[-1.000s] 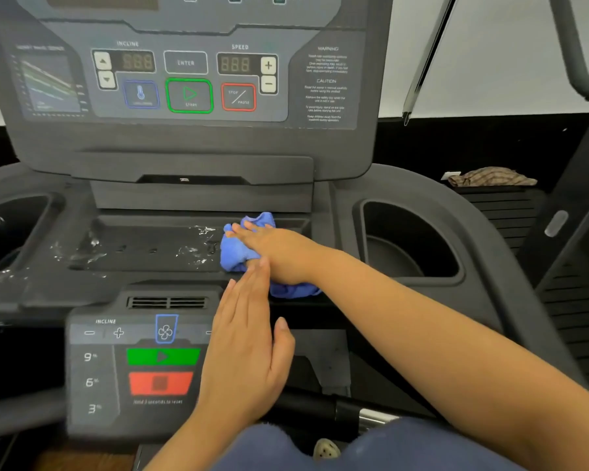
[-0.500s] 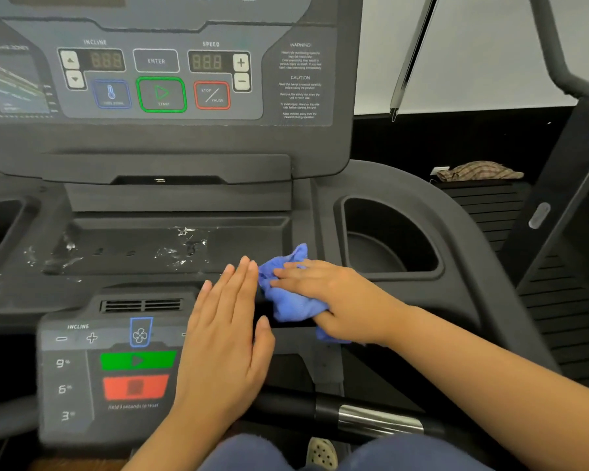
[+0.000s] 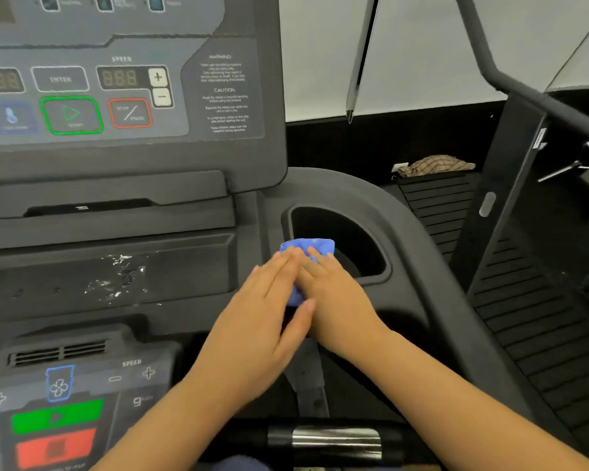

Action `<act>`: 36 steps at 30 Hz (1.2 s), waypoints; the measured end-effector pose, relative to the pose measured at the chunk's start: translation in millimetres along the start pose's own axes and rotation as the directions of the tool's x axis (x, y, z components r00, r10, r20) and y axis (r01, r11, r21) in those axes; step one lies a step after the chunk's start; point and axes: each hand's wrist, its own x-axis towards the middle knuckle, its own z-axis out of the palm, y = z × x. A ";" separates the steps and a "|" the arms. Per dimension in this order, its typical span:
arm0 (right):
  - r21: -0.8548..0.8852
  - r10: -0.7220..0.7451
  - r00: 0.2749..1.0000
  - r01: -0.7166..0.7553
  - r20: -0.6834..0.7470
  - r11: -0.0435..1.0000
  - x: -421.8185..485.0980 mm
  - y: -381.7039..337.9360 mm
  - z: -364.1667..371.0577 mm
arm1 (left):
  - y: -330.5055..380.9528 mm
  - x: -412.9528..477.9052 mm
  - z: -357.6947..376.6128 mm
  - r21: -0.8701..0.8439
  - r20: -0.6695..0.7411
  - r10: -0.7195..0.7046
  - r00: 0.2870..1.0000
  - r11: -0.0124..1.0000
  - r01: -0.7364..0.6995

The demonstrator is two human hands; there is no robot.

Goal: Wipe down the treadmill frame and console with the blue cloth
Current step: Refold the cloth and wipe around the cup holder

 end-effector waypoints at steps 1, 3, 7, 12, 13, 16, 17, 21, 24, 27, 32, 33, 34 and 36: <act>0.106 -0.019 0.999 0.014 0.041 0.994 -1.9 1.5 -3.3 | 3.6 7.7 5.0 -0.029 0.045 0.019 0.999 0.999 -0.018; 0.361 -0.044 0.991 -0.005 0.129 0.933 -8.9 9.6 -19.9 | 6.3 20.5 15.3 -0.061 0.138 0.045 0.989 0.997 -0.036; 0.572 -0.064 0.981 -0.054 0.183 0.818 -29.2 48.9 -44.3 | -9.3 41.8 26.9 -0.022 0.277 0.032 0.960 0.999 -0.027; 0.420 0.088 0.995 -0.100 0.048 0.902 -74.5 98.2 -42.2 | -25.8 62.1 26.2 0.284 0.294 0.137 0.946 0.932 -0.224; 0.389 0.097 0.995 -0.100 0.025 0.916 -80.6 102.7 -41.5 | -26.9 67.7 25.8 0.282 0.341 0.132 0.931 0.930 -0.236; 0.204 0.129 0.991 -0.132 0.030 0.970 -86.8 111.3 -33.3 | -27.4 80.9 24.6 0.119 0.448 0.109 0.888 0.976 -0.180; 0.139 0.168 0.985 -0.173 0.045 0.975 -85.9 113.4 -29.7 | -25.8 84.3 23.3 0.071 0.435 0.102 0.895 0.987 -0.147; 0.013 0.268 0.963 -0.269 0.031 0.963 -81.3 115.1 -18.9 | -23.8 100.4 24.7 0.125 0.234 0.037 0.972 0.990 -0.067; -0.010 0.285 0.958 -0.285 0.021 0.958 -80.4 114.9 -18.2 | -20.9 117.1 25.0 0.088 0.096 0.025 0.995 0.996 -0.033; -0.002 0.285 0.958 -0.285 0.020 0.958 -81.0 115.3 -18.8 | -17.7 137.4 30.5 0.258 0.115 0.071 0.991 0.961 -0.099; 0.045 0.282 0.959 -0.282 0.009 0.958 -82.0 116.5 -18.7 | -6.2 160.9 62.1 0.542 0.394 -0.313 0.864 0.838 0.057; 0.049 0.281 0.960 -0.281 0.011 0.958 -82.3 116.7 -18.4 | -7.8 160.7 70.5 0.566 0.428 -0.283 0.858 0.824 -0.010; 0.051 0.279 0.960 -0.279 0.008 0.959 -82.4 116.9 -18.1 | -9.4 161.1 76.8 0.582 0.447 -0.264 0.855 0.812 -0.053; 0.061 0.272 0.962 -0.271 0.000 0.961 -82.7 117.3 -17.7 | -12.9 164.9 82.9 0.599 0.459 -0.313 0.831 0.800 -0.029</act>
